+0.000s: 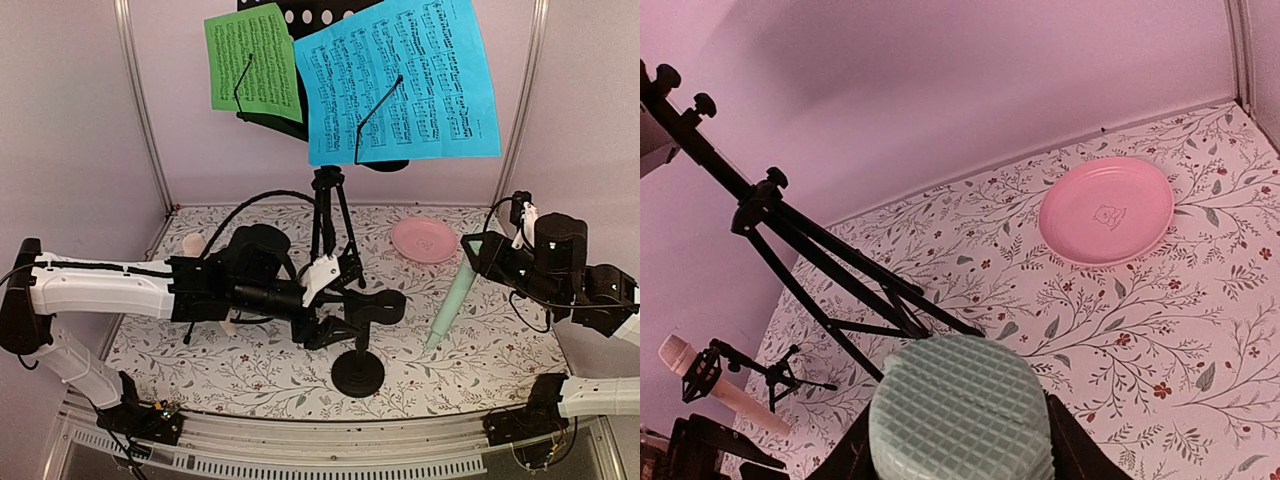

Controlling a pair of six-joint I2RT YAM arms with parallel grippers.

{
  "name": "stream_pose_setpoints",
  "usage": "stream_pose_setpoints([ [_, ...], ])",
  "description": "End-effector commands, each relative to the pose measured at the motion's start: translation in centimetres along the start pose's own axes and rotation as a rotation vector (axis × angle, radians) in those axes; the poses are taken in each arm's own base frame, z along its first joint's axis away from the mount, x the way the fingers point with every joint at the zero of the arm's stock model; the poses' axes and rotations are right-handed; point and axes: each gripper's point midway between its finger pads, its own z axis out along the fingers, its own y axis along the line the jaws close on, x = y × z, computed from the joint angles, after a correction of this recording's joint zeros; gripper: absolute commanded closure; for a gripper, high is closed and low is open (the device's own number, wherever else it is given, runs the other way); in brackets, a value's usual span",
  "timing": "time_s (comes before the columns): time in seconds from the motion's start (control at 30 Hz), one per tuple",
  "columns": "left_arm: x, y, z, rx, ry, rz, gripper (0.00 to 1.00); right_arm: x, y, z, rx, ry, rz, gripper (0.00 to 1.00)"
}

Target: Pack up the instrument practice props

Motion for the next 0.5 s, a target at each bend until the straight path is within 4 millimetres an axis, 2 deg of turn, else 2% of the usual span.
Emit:
stream_pose_setpoints([
  [0.0, -0.1, -0.1, -0.5, -0.012, -0.002, 0.018, 0.11, 0.6, -0.7, 0.6, 0.025, 0.041, 0.048, 0.75],
  [0.03, -0.1, -0.1, -0.5, -0.010, -0.002, 0.021, 0.03, 0.8, -0.8, 0.8, 0.029, 0.051, 0.047, 0.75],
  [0.07, -0.2, -0.1, -0.5, -0.009, -0.002, 0.022, 0.01, 0.9, -0.9, 1.0, 0.032, 0.061, 0.047, 0.76],
  [0.13, -0.4, -0.1, -0.6, -0.008, -0.005, 0.024, 0.01, 1.3, -1.3, 1.5, 0.049, 0.088, 0.046, 0.77],
  [0.27, -1.5, -0.2, -0.8, -0.005, -0.023, 0.027, 0.01, 2.2, -3.4, 2.5, 0.141, 0.170, 0.129, 0.85],
  [0.47, -3.6, 0.3, -1.7, -0.032, -0.044, 0.030, 0.01, 3.8, -6.3, 4.3, 0.235, 0.304, 0.206, 0.85],
])
